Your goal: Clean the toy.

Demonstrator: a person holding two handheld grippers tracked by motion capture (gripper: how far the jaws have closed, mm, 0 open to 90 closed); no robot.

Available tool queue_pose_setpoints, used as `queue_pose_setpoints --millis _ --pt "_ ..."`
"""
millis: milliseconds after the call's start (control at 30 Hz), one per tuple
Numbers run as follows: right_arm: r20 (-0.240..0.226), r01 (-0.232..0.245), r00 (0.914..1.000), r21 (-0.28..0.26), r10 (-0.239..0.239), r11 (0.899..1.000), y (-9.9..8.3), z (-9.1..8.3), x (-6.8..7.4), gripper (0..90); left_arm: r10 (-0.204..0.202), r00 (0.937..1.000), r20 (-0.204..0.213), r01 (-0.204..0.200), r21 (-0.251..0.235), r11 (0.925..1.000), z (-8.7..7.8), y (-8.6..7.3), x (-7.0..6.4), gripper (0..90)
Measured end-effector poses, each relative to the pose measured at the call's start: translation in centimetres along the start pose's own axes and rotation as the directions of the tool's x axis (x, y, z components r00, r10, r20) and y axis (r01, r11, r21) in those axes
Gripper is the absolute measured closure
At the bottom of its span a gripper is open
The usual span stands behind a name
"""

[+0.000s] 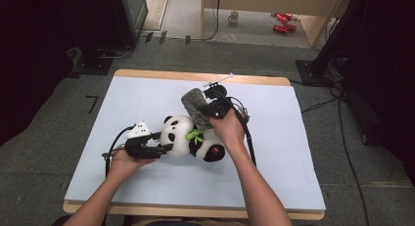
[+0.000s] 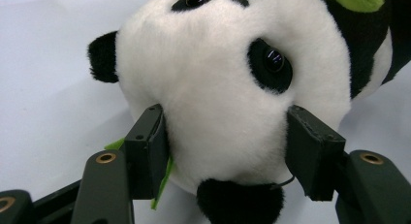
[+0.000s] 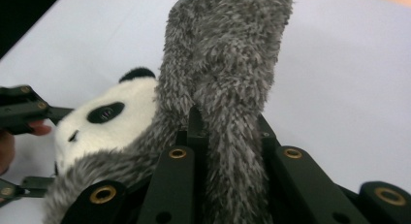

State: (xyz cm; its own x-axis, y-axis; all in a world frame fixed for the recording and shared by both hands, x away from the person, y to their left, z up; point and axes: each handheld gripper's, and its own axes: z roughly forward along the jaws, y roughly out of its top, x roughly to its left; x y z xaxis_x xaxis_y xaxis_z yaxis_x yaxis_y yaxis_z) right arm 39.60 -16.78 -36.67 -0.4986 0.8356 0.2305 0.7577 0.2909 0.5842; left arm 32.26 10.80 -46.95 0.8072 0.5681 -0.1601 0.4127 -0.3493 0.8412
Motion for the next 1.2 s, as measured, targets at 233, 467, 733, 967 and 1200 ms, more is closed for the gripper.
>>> queue_pose_setpoints --millis 233,467,733,967,1200 --pt "-0.085 0.008 0.9963 -0.048 -0.012 0.999 0.6 -2.1 1.9 78.0 -0.035 0.9994 0.002 0.035 0.004 0.9994 0.0 0.2 0.1 38.7" --pt "-0.154 0.065 0.9857 -0.028 -0.068 0.998 0.6 -0.7 5.2 77.8 -0.042 0.9991 -0.01 0.042 0.015 0.999 -0.1 0.6 -0.1 42.6" --pt "-0.204 0.088 0.976 0.048 -0.076 0.995 -0.5 2.3 7.4 77.9 -0.058 0.9977 -0.036 0.059 0.028 0.9979 -0.1 1.0 -0.3 48.8" --pt "-0.157 0.11 0.9819 0.015 -0.106 0.994 -1.6 2.1 6.3 78.1 -0.048 0.9985 -0.028 0.048 0.017 0.9987 0.0 1.0 -0.2 51.1" --pt "-0.156 0.051 0.9865 0.004 -0.05 0.999 -2.0 1.2 3.9 78.0 -0.062 0.9978 -0.022 0.062 0.008 0.998 0.0 1.0 0.0 51.9"
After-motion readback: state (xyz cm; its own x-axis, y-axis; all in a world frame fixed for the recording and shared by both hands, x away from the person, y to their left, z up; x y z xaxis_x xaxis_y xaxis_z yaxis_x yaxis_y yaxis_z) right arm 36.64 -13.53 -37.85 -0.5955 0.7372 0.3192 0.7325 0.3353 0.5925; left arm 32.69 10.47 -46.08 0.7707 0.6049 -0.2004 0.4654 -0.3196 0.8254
